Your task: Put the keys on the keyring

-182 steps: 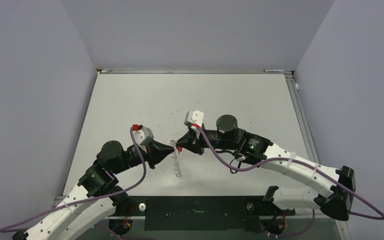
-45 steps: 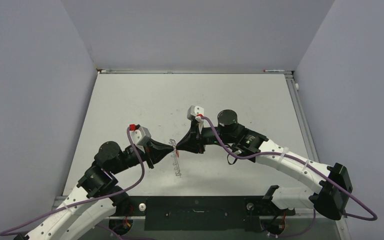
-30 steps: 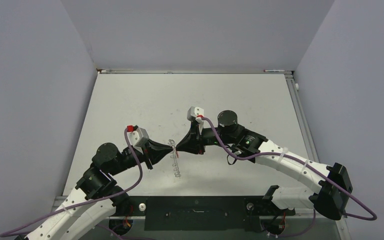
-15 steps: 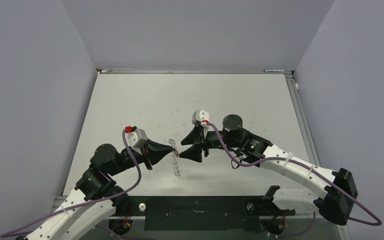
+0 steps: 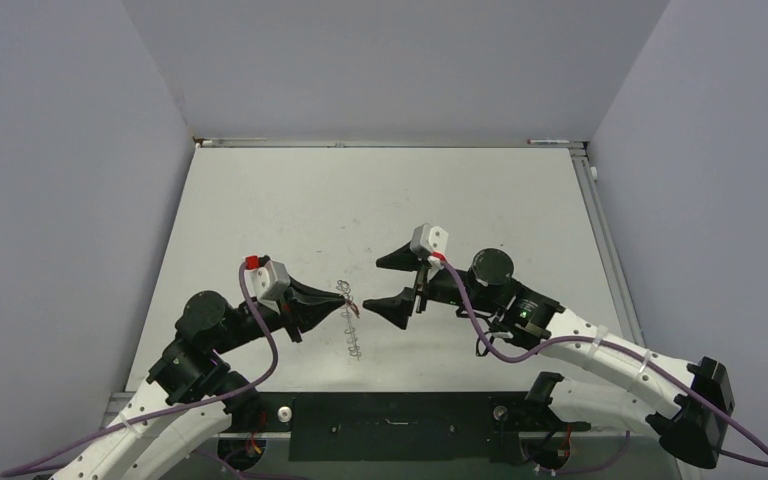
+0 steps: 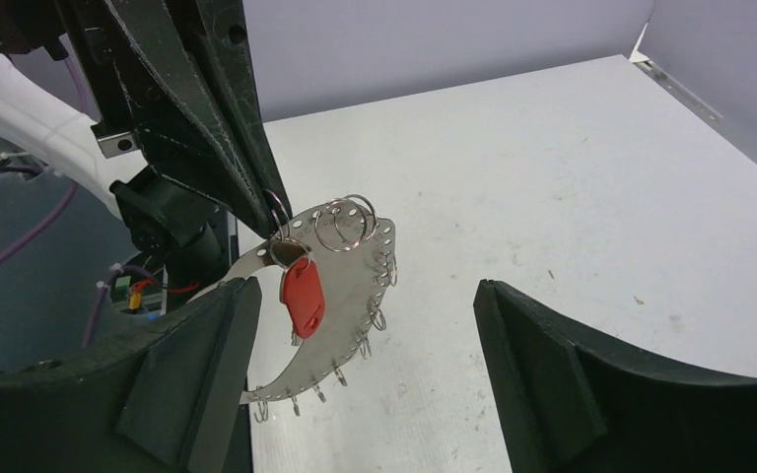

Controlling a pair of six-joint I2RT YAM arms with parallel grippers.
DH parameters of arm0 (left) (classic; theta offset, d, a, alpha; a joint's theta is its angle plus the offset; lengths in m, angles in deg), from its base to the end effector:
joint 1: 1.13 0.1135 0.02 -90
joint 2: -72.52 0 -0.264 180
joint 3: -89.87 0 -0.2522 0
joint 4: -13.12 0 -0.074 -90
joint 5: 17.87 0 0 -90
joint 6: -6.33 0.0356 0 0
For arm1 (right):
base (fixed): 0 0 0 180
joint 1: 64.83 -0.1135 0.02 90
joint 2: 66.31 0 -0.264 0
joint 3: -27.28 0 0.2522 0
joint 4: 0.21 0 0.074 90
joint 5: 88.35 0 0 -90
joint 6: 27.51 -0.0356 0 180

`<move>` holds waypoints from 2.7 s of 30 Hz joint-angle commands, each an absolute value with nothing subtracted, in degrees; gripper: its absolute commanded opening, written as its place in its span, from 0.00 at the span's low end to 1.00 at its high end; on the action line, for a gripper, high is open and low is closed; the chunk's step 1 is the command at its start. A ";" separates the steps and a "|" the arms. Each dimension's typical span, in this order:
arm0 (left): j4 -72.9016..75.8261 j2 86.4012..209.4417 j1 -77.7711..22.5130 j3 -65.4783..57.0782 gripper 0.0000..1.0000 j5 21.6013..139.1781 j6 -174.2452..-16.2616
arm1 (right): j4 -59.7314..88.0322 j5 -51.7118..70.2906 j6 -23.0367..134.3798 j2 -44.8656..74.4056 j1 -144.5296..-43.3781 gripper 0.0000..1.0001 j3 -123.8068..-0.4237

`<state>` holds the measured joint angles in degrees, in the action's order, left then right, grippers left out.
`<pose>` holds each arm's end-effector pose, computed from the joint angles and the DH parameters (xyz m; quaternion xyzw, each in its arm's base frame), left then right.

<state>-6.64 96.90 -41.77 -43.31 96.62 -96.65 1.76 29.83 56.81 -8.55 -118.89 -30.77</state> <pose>0.0806 -0.0887 0.3237 0.3103 0.6184 -0.4496 0.5650 0.1253 0.2015 0.3350 -0.4398 0.5652 0.4880 0.4990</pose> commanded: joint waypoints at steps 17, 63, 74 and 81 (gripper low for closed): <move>1.20 94.43 -41.03 -43.80 0.00 98.18 -98.16 | -8.40 23.78 56.03 -19.54 -122.04 0.84 -22.38; 9.72 92.05 -40.48 -46.49 0.00 107.02 -101.91 | -18.26 49.49 52.93 -2.65 -122.13 0.28 -33.50; 9.82 92.24 -40.39 -46.49 0.00 107.16 -101.99 | -19.66 51.05 52.17 -3.24 -122.12 0.35 -33.25; 9.90 92.21 -40.42 -46.49 0.00 107.33 -102.04 | -20.28 50.85 51.58 -3.20 -122.17 0.33 -33.45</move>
<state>5.66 91.87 -40.77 -46.90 106.72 -101.50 -15.39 49.07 52.01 -2.39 -121.88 -31.17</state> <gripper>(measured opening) 0.007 0.347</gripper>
